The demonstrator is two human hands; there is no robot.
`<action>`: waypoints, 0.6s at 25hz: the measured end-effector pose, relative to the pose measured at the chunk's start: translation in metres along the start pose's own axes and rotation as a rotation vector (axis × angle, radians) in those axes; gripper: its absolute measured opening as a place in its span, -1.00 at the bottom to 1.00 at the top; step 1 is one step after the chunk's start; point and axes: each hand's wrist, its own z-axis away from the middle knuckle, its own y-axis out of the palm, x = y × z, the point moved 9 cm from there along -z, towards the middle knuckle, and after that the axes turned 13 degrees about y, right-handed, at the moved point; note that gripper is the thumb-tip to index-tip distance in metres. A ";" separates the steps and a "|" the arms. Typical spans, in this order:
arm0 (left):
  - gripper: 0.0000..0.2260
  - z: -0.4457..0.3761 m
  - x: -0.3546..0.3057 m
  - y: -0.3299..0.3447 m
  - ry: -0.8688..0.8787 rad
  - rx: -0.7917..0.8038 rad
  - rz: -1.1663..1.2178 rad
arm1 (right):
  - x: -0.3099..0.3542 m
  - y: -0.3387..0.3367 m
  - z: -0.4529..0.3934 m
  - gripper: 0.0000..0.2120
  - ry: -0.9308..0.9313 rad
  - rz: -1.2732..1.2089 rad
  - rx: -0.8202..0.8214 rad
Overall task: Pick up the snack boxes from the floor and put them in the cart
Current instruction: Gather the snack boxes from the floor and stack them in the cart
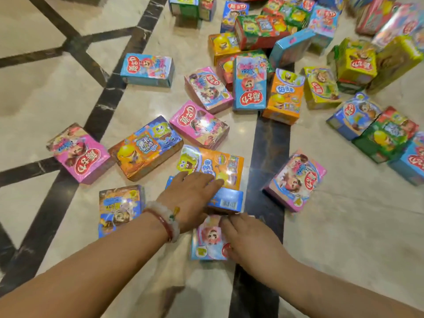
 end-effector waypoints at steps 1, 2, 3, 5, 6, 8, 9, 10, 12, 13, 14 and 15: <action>-0.29 -0.002 0.002 0.004 -0.009 -0.016 0.017 | 0.003 0.003 -0.005 -0.53 -0.007 0.003 -0.041; -0.34 -0.002 0.003 0.005 -0.036 -0.013 0.045 | 0.004 0.003 -0.007 -0.48 -0.001 -0.001 -0.057; -0.39 -0.001 0.005 0.003 -0.075 -0.007 0.080 | 0.002 0.009 -0.006 -0.43 0.031 -0.006 -0.013; -0.47 0.004 0.017 0.001 -0.194 0.015 0.142 | 0.001 0.007 -0.005 -0.31 0.070 0.018 0.036; -0.46 0.008 0.023 0.000 -0.243 0.045 0.176 | 0.000 0.007 -0.008 -0.25 0.081 0.041 0.066; -0.39 0.013 0.031 -0.007 -0.287 0.030 0.269 | -0.007 0.004 -0.018 -0.22 0.118 0.035 0.147; -0.37 0.015 0.035 -0.011 -0.298 -0.006 0.329 | -0.010 0.007 -0.022 -0.26 0.118 0.038 0.187; -0.35 0.018 0.037 -0.016 -0.308 -0.030 0.394 | -0.012 0.012 -0.023 -0.29 0.127 0.026 0.263; -0.35 0.027 0.041 -0.024 -0.334 -0.087 0.541 | -0.013 0.013 -0.020 -0.33 0.164 -0.073 0.314; -0.37 0.033 0.044 -0.033 -0.351 -0.136 0.608 | -0.016 0.012 -0.017 -0.38 0.206 -0.161 0.334; -0.38 0.040 0.047 -0.043 -0.377 -0.172 0.681 | -0.018 0.006 -0.011 -0.47 0.255 -0.270 0.364; -0.37 0.049 0.052 -0.052 -0.414 -0.206 0.750 | -0.022 0.000 -0.004 -0.56 0.322 -0.370 0.400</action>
